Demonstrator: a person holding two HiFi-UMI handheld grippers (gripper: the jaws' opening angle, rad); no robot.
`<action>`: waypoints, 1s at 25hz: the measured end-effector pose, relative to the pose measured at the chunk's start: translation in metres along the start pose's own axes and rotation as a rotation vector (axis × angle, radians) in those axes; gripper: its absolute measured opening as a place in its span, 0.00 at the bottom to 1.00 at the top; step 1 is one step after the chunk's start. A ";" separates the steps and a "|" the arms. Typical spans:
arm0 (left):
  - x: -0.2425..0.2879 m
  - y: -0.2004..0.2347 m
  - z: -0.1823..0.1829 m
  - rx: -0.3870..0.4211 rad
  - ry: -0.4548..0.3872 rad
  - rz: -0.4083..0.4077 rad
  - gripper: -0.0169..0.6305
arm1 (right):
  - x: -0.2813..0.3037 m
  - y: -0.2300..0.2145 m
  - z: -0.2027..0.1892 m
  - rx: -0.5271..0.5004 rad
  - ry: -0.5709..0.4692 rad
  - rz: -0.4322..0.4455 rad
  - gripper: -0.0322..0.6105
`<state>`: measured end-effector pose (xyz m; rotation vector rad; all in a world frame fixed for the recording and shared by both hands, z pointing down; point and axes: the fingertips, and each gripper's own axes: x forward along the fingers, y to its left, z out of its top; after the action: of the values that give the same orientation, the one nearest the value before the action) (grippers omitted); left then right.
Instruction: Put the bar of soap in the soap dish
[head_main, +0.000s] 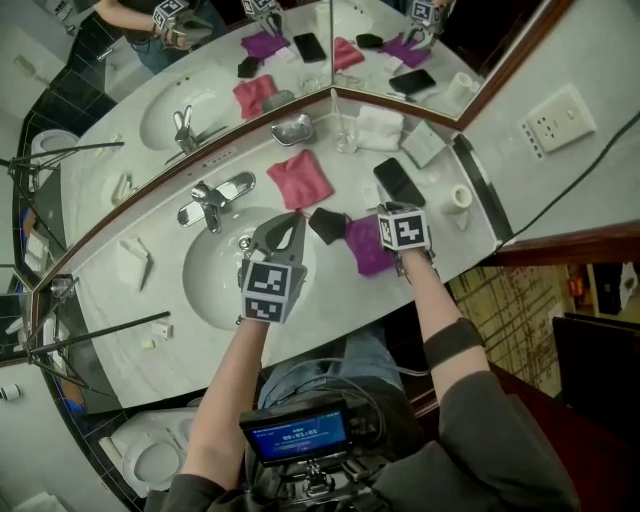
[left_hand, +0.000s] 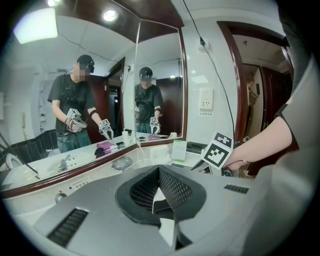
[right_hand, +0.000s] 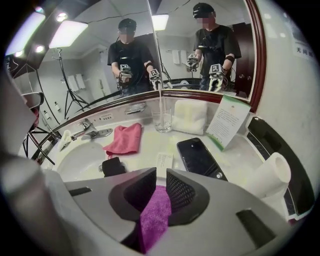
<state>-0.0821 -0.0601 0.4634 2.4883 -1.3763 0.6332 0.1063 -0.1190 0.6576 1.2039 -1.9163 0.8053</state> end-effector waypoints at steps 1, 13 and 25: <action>-0.003 -0.001 0.003 0.001 -0.006 0.000 0.03 | -0.005 0.001 0.001 0.000 0.002 -0.002 0.12; -0.031 0.002 0.009 0.001 -0.042 0.008 0.03 | -0.055 -0.003 -0.020 0.094 0.036 -0.005 0.06; -0.056 0.011 -0.008 0.003 -0.032 0.048 0.03 | -0.069 -0.019 -0.046 0.172 0.056 0.007 0.06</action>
<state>-0.1192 -0.0207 0.4443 2.4843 -1.4517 0.6080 0.1559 -0.0568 0.6276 1.2633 -1.8365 1.0140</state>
